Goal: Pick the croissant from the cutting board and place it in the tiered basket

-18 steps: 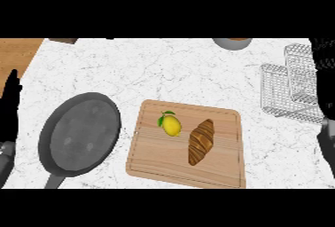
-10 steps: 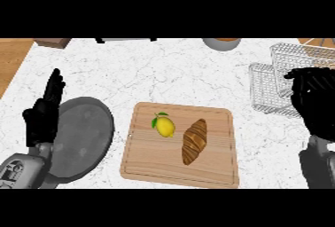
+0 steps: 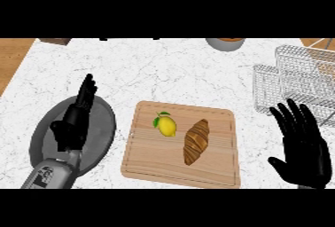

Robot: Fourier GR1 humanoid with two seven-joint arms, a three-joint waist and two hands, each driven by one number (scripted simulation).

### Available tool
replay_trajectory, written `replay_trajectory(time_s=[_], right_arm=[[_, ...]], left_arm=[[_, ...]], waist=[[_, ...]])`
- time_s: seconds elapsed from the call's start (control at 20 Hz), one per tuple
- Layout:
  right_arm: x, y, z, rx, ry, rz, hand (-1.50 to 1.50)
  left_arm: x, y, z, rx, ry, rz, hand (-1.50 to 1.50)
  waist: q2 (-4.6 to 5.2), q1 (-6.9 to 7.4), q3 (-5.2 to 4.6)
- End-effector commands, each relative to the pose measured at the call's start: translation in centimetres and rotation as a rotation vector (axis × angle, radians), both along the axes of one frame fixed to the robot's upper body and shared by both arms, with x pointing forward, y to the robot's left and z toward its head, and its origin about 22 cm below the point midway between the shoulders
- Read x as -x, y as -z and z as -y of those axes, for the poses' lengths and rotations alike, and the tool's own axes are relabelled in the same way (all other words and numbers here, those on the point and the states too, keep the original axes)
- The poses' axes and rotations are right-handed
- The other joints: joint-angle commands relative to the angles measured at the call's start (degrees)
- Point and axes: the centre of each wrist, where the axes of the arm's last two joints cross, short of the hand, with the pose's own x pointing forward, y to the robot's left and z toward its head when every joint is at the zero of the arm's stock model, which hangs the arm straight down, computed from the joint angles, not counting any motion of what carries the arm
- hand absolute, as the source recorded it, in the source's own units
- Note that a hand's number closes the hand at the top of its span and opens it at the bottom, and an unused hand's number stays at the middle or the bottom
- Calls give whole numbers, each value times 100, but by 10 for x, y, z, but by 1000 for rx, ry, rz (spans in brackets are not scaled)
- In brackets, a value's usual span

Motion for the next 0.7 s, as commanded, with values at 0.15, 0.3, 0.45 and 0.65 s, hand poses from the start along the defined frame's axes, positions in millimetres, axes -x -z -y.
replay_trajectory(time_s=[0.15, 0.3, 0.45, 0.65], right_arm=[[46, -38, 50, 515, -49, -1, -150], [46, -73, 65, 831, -93, -41, -150], [43, -109, 61, 1117, -74, -41, -150], [57, -145, 28, 1357, -64, -59, -150]], left_arm=[[6, 0, 7, 11, 13, -5, 0], [5, 1, 3, -6, -1, -1, 0], [4, -4, 10, -1, 8, 6, 0], [4, -4, 4, -9, -3, 6, 0]], waist=[[-34, -74, -44], [-37, -61, -61], [-38, 14, -66], [-36, 20, -72]])
